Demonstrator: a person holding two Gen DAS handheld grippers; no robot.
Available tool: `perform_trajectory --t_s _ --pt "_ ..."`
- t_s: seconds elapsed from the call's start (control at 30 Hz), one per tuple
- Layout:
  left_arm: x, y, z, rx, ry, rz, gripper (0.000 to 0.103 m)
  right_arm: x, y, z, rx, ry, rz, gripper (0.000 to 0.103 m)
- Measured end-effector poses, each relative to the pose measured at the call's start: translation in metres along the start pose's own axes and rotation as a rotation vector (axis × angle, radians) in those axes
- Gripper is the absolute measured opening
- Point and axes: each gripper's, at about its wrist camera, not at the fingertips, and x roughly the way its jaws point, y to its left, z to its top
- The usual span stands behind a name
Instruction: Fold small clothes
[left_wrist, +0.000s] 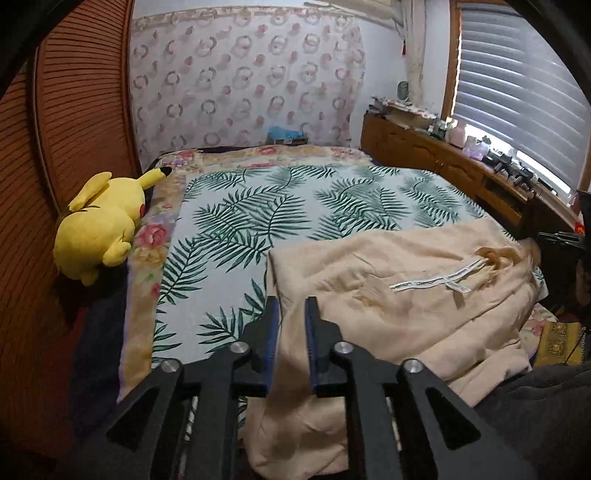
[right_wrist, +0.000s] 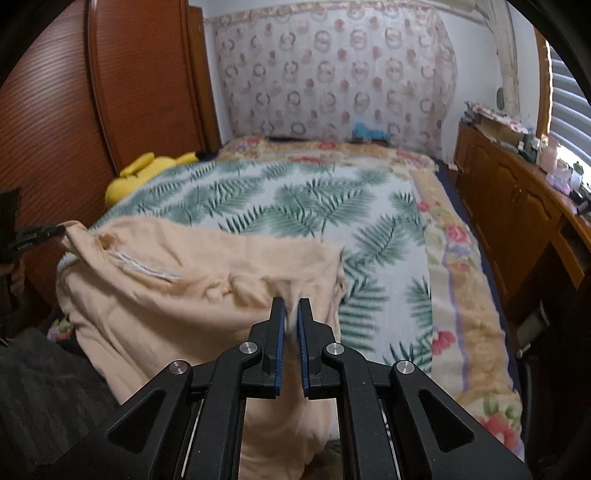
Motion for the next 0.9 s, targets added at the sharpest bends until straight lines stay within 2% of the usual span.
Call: perform_trajectory --t_s 0.1,0.17,0.23,0.27,0.4,0.5,0.73,0.9 --pt "0.001 0.002 0.006 0.002 -0.004 0.001 0.03 0.006 -0.003 -0.002 0.0 0.016 -0.021 0.016" --pt "0.004 0.004 0.012 0.014 -0.006 0.014 0.039 0.007 -0.006 0.002 0.006 0.001 -0.029 0.032" --pt "0.009 0.005 0.019 0.022 -0.007 0.025 0.047 0.011 -0.009 0.009 -0.002 -0.012 -0.045 0.036" --pt "0.012 0.007 0.023 0.023 -0.006 0.027 0.054 0.014 -0.009 0.013 -0.006 -0.015 -0.055 0.037" --pt "0.033 0.009 0.035 0.038 0.018 0.052 0.056 0.035 -0.013 0.024 -0.021 -0.01 -0.065 0.041" --pt "0.053 0.012 0.042 0.037 0.039 0.05 0.056 0.059 -0.014 0.028 -0.027 0.015 -0.059 0.048" --pt "0.103 0.015 0.051 0.066 0.115 0.057 0.056 0.111 -0.024 0.034 -0.008 0.083 -0.083 0.049" --pt "0.125 0.014 0.052 0.072 0.172 0.049 0.056 0.124 -0.03 0.035 -0.002 0.102 -0.099 0.052"
